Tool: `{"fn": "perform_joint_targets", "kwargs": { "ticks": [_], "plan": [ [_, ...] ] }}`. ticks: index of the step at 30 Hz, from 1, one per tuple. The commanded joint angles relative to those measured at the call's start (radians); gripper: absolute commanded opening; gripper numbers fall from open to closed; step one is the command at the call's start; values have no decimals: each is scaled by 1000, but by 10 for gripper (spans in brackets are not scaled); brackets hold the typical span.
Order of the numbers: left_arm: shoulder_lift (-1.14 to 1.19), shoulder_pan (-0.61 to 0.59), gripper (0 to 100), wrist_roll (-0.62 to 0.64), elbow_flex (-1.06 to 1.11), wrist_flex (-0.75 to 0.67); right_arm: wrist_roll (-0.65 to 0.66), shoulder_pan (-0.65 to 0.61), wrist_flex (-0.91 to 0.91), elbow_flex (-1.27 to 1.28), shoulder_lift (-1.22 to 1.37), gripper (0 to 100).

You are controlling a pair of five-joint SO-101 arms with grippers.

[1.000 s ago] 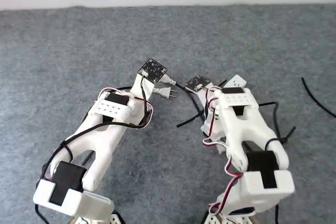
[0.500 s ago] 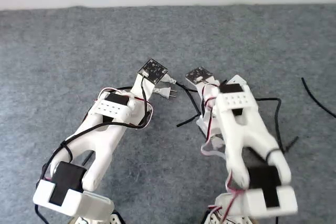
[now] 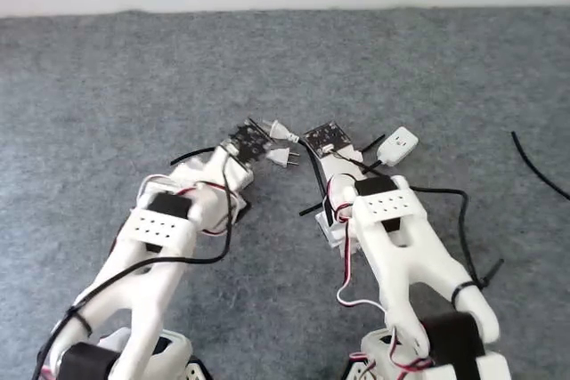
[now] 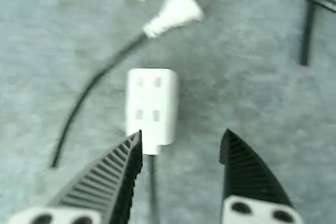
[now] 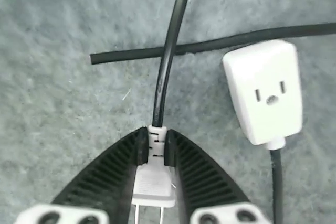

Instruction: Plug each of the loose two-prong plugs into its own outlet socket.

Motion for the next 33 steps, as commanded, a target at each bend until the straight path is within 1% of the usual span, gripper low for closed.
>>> {"fn": "perform_joint_targets", "kwargs": {
  "ticks": [1,5,10,12,16,18,21,27,29,33],
  "plan": [
    [-49,-23,233,3,-19,-37,-11,-5,-15,-41,28,9],
    [0,-25,233,3,-68,-44,-11,-5,-12,-55,51,9],
    [209,-29,233,3,-202,-38,-11,-4,-10,-54,51,9],
    [301,-38,234,3,-275,-9,-11,-4,-10,-54,51,9],
    [443,-40,235,3,-420,98,-9,-4,-10,-54,51,9],
    [496,-40,235,3,-463,117,-9,-4,-10,-54,51,9],
    [546,-40,232,3,-493,120,-9,-4,-10,-54,51,9],
    [559,0,231,5,-503,210,-9,-4,-12,-54,51,9],
    [560,9,220,46,-501,218,-9,-4,-12,-54,51,9],
    [560,12,156,166,-501,218,-11,-4,-13,-54,51,9]
  ]
}}
